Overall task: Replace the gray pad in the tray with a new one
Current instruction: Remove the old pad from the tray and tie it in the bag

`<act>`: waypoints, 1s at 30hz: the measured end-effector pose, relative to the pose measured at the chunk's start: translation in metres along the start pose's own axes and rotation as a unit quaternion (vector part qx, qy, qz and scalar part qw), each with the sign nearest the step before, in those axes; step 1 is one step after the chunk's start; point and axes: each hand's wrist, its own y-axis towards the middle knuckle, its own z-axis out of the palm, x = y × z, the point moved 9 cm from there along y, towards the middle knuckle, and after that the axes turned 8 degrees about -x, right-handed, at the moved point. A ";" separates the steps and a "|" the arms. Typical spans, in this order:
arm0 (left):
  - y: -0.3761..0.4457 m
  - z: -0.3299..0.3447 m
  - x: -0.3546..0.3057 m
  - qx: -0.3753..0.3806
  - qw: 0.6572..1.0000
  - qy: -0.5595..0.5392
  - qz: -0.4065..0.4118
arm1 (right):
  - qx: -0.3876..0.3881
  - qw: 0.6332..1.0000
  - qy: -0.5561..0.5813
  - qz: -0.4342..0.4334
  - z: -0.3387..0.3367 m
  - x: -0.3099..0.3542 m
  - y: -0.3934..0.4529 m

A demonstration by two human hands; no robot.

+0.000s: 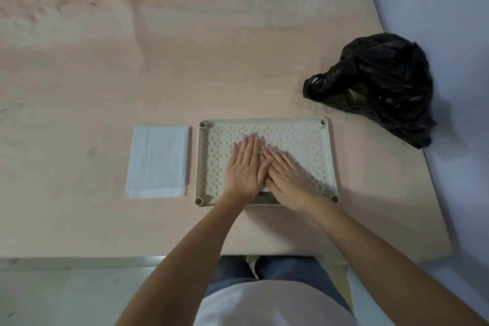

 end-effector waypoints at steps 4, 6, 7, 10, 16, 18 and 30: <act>0.000 -0.001 0.003 -0.019 0.999 -0.044 -0.011 | -0.058 0.982 0.095 0.151 -0.011 -0.022 -0.002; 0.001 0.000 0.004 -0.025 0.999 -0.040 -0.013 | -0.089 0.978 0.017 0.185 -0.014 -0.023 0.002; 0.001 0.001 0.004 -0.020 0.999 -0.032 -0.012 | -0.089 0.982 -0.022 0.163 -0.013 -0.016 0.007; 0.001 0.004 0.004 -0.008 1.000 -0.014 -0.005 | -0.083 0.988 -0.074 0.104 -0.012 -0.005 0.015; 0.001 0.008 0.004 -0.014 0.999 -0.038 -0.003 | -0.091 0.987 -0.106 0.078 -0.013 -0.004 0.008; 0.002 0.009 0.005 -0.015 0.999 -0.042 0.000 | -0.076 0.989 -0.099 0.080 -0.011 -0.005 0.010; 0.001 0.011 0.003 0.020 0.998 -0.056 0.005 | -0.034 0.991 -0.091 0.094 -0.005 -0.009 0.011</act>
